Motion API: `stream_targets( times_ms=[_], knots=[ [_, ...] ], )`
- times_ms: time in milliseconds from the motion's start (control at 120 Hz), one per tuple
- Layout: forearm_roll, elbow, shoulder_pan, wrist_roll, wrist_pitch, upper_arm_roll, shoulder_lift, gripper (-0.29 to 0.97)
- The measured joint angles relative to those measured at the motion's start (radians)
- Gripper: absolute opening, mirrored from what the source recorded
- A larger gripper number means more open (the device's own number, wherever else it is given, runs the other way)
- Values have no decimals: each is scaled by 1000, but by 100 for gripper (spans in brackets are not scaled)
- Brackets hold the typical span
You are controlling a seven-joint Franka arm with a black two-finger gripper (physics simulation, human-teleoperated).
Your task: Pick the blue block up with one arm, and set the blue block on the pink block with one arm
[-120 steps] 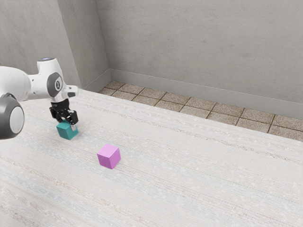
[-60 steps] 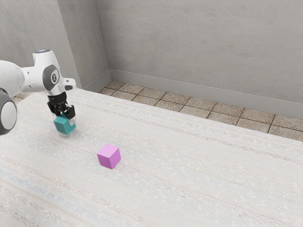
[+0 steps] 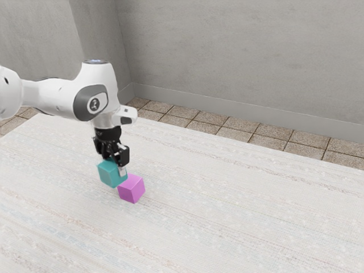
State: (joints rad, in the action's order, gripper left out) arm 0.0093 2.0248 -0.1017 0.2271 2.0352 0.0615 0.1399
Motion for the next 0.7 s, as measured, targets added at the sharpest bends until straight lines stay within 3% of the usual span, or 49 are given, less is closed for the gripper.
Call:
stream_targets(
  times_ms=[333, 700],
  knots=[
    [8, -5, 24, -221, 59, -15, 68, 29],
    [15, -15, 23, -346, 75, -21, 69, 32]
  ],
)
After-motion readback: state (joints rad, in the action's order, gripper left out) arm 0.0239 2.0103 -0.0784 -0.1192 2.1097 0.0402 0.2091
